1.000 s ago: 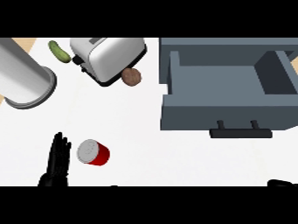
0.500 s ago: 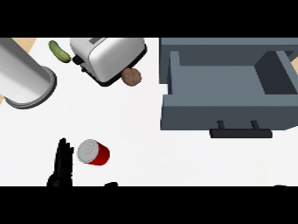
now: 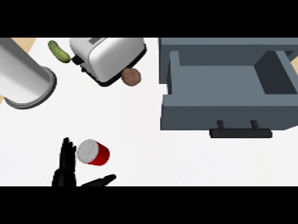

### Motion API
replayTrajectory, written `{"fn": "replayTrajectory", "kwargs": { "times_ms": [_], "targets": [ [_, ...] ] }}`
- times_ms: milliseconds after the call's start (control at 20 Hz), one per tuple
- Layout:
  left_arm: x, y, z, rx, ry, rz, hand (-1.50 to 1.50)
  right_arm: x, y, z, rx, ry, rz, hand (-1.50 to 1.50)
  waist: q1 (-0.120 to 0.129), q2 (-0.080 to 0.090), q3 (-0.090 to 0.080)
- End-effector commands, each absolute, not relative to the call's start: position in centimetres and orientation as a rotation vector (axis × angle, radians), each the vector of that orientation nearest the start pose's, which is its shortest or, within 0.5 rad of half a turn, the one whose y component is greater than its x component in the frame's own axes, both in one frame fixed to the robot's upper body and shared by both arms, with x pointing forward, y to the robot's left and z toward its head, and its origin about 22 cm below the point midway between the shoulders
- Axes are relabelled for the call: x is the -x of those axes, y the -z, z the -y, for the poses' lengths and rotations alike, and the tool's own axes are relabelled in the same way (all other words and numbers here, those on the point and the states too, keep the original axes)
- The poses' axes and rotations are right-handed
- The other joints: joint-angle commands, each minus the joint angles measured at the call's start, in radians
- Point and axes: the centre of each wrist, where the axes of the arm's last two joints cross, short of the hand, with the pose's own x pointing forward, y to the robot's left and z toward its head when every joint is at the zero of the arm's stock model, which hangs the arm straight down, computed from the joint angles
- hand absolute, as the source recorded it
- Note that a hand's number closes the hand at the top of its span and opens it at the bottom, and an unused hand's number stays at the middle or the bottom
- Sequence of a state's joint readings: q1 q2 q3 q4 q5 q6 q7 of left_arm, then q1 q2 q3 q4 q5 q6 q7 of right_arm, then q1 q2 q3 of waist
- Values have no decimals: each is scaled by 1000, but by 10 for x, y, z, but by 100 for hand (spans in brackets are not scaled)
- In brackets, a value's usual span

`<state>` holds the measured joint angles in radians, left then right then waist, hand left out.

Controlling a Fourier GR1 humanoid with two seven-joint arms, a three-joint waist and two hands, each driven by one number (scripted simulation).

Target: Pick up the can, place it into the drawer and close the drawer

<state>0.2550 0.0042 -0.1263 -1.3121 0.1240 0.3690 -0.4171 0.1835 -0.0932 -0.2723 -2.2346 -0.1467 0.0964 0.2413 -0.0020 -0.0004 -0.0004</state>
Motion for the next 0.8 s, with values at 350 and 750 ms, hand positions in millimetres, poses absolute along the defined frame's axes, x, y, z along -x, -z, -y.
{"fn": "replayTrajectory", "kwargs": {
  "times_ms": [350, 750],
  "targets": [
    [-174, 151, -223, -329, -272, 1452, -150, -155, -137, 297, 204, 63, 1838, -150, -2, 0, 0],
    [-201, 140, -239, -226, -221, 1470, -150, -165, -135, 314, 229, 58, 1840, -150, 0, 0, 0]
  ]
}}
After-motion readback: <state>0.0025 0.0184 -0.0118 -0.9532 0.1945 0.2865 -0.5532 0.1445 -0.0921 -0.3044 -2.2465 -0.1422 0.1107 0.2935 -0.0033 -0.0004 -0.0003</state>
